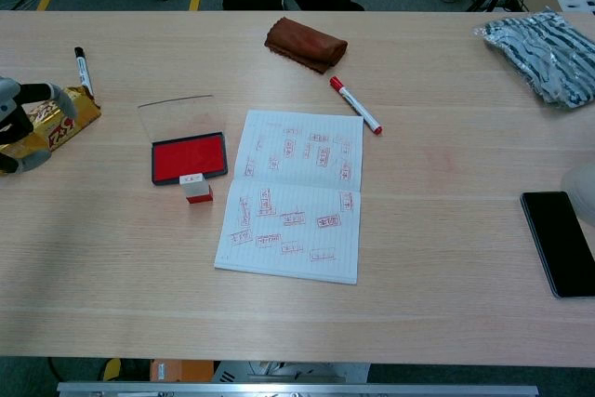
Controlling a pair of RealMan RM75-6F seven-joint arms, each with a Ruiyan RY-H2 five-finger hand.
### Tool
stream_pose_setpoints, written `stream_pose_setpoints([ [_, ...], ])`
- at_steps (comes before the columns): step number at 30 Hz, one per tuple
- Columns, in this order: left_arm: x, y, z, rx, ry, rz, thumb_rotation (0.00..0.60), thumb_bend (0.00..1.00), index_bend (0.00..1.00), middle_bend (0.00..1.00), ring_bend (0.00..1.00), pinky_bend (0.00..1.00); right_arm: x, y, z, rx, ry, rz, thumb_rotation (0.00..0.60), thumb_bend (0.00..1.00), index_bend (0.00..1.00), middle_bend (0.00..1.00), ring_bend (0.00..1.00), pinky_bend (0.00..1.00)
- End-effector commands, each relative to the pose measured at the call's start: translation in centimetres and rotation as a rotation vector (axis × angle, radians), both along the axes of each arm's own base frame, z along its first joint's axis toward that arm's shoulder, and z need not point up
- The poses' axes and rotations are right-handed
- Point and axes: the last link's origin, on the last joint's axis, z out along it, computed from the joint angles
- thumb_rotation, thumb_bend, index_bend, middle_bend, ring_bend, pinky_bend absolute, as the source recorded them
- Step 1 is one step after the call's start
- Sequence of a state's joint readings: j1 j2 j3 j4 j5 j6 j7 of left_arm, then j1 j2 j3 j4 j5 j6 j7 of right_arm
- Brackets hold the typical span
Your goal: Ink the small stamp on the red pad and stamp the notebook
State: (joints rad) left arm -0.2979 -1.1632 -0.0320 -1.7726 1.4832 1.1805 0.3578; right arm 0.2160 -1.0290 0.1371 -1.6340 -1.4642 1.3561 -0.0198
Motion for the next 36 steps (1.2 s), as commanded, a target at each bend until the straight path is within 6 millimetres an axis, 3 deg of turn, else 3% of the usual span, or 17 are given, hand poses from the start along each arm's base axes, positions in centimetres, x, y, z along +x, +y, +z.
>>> stream_pose_setpoints([
  [1,0.6,0.2,-1.4,-0.054,-0.003,-0.016,0.600,0.25,0.37,1.00,1.00,1.00,-0.1,0.1,0.0,0.003,0.004,-0.004,0.600,0.16,0.33,0.40,0.36,0.46],
  [11,2.5,1.0,-6.0,-0.158,0.001,-0.052,0.600,0.22,0.35,1.00,1.00,1.00,-0.8,1.1,0.4,-0.006,0.011,-0.033,0.600,0.16,0.33,0.40,0.36,0.46],
  [23,4.0,1.9,-10.0,-0.198,0.014,-0.068,0.600,0.22,0.33,1.00,1.00,1.00,-0.9,1.8,0.7,-0.014,0.012,-0.050,0.600,0.16,0.33,0.40,0.36,0.46],
  [36,4.6,2.7,-12.7,-0.197,0.013,-0.045,0.600,0.22,0.33,1.00,1.00,1.00,-1.3,2.8,1.2,-0.035,0.014,-0.077,0.600,0.16,0.33,0.40,0.36,0.46],
])
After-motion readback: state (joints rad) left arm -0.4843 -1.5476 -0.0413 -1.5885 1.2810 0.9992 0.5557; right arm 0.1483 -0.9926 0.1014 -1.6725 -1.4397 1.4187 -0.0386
